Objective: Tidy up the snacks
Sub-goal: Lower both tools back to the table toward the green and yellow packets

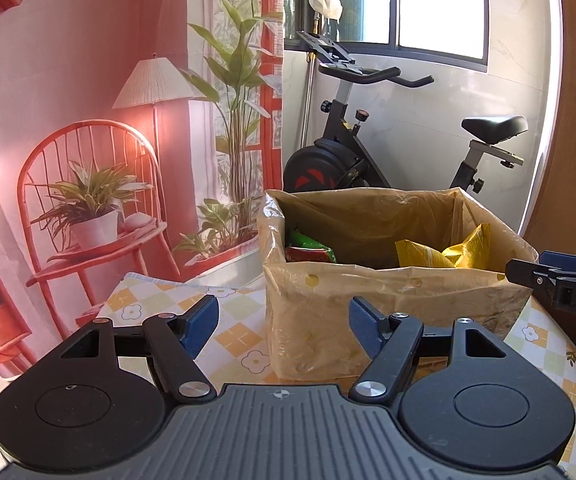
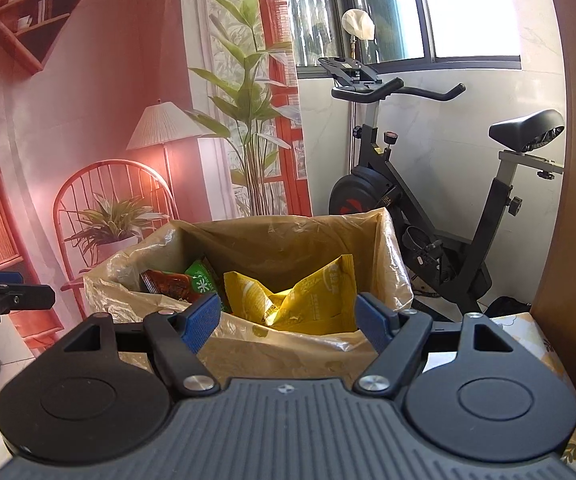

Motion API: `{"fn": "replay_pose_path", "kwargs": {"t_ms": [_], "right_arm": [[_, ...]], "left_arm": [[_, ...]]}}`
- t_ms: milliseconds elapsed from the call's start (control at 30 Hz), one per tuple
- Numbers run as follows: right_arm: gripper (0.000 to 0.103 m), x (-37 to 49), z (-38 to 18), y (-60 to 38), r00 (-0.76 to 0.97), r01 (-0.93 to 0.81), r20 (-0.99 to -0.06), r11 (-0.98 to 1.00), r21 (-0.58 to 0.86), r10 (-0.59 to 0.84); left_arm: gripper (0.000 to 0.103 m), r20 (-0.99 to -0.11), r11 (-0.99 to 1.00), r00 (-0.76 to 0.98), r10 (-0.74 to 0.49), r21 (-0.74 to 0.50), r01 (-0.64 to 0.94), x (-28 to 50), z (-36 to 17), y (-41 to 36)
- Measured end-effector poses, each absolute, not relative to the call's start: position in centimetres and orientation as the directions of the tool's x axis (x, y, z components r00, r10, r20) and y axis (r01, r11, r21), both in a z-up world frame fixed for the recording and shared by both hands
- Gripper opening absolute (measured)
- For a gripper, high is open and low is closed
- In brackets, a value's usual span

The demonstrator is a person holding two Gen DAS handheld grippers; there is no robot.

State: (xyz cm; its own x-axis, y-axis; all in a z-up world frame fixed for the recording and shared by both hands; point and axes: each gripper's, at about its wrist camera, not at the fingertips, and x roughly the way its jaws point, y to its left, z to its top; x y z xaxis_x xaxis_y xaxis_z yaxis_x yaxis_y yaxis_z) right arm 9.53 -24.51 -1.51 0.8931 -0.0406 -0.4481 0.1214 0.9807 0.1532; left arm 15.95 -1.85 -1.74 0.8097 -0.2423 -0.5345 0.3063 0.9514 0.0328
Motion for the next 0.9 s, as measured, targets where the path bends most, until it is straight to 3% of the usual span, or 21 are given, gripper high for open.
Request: {"fn": "replay_pose_path", "kwargs": {"t_ms": [400, 900], "right_arm": [[0.077, 6.9, -7.7, -22.0, 0.819, 0.133, -0.573, 0.971, 0.199, 0.005], [0.075, 7.6, -16.1, -23.0, 0.768, 0.180, -0.641, 0.962, 0.203, -0.008]], "left_arm": [[0.074, -0.655, 0.949, 0.726, -0.208, 0.044, 0.312, 14.1, -8.7, -0.9], [0.072, -0.684, 0.945, 0.706, -0.185, 0.073, 0.318, 16.3, -16.0, -2.6]]}}
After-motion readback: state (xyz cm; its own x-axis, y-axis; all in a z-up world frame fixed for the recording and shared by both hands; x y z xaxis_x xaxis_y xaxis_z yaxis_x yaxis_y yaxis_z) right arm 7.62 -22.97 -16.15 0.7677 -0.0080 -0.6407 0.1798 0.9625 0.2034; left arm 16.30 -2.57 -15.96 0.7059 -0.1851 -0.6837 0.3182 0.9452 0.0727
